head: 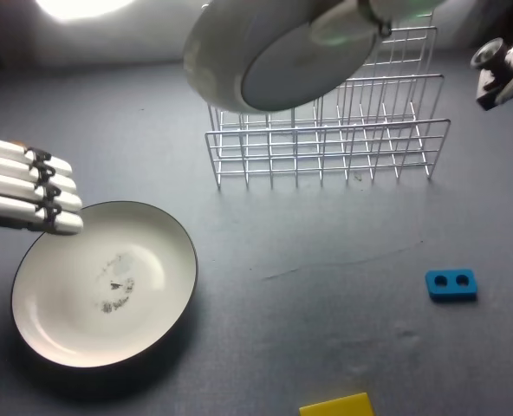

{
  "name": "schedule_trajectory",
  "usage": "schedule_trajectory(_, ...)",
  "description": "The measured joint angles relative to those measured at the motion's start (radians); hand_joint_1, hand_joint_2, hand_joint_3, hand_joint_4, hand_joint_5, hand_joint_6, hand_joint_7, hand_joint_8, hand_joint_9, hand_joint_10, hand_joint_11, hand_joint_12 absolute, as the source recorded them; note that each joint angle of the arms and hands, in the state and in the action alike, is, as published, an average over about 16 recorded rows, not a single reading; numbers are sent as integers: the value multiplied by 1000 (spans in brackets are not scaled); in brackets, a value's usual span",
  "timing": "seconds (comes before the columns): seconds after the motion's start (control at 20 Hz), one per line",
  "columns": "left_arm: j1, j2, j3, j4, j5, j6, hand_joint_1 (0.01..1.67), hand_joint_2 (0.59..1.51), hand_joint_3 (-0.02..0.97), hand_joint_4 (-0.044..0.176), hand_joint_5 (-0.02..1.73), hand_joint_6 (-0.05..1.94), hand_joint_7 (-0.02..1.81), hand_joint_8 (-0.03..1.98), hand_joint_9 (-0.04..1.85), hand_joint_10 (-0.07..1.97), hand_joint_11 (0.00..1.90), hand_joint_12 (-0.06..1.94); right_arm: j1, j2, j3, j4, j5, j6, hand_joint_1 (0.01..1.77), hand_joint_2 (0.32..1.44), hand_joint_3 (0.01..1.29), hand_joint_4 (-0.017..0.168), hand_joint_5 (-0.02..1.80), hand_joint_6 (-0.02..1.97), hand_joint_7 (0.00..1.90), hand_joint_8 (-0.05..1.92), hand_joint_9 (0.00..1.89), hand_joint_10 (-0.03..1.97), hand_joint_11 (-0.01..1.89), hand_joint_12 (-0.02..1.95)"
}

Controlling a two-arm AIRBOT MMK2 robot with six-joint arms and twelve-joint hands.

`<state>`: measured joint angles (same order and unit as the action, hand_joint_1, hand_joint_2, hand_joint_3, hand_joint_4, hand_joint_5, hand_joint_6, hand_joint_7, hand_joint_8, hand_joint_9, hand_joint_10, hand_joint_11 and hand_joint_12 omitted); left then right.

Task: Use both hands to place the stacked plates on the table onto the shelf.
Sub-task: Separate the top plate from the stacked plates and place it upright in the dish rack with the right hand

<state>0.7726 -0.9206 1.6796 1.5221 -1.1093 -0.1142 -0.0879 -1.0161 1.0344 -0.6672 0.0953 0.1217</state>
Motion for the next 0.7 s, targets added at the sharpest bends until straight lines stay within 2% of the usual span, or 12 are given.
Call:
schedule_trajectory(0.3,28,-18,-4,1,14,7,16,1169,16,-2,27,19,32,2,17,14,18,-4,23,-17,66,97,-81,14,1360,982,16,-9,905,939,1056,784,1071,936,958,897)
schedule_trajectory(0.7,43,-36,5,5,31,12,15,1173,16,-2,28,19,36,1,17,14,18,-3,51,-43,134,178,-134,13,1371,995,16,-9,880,957,1043,816,1055,961,943,913)
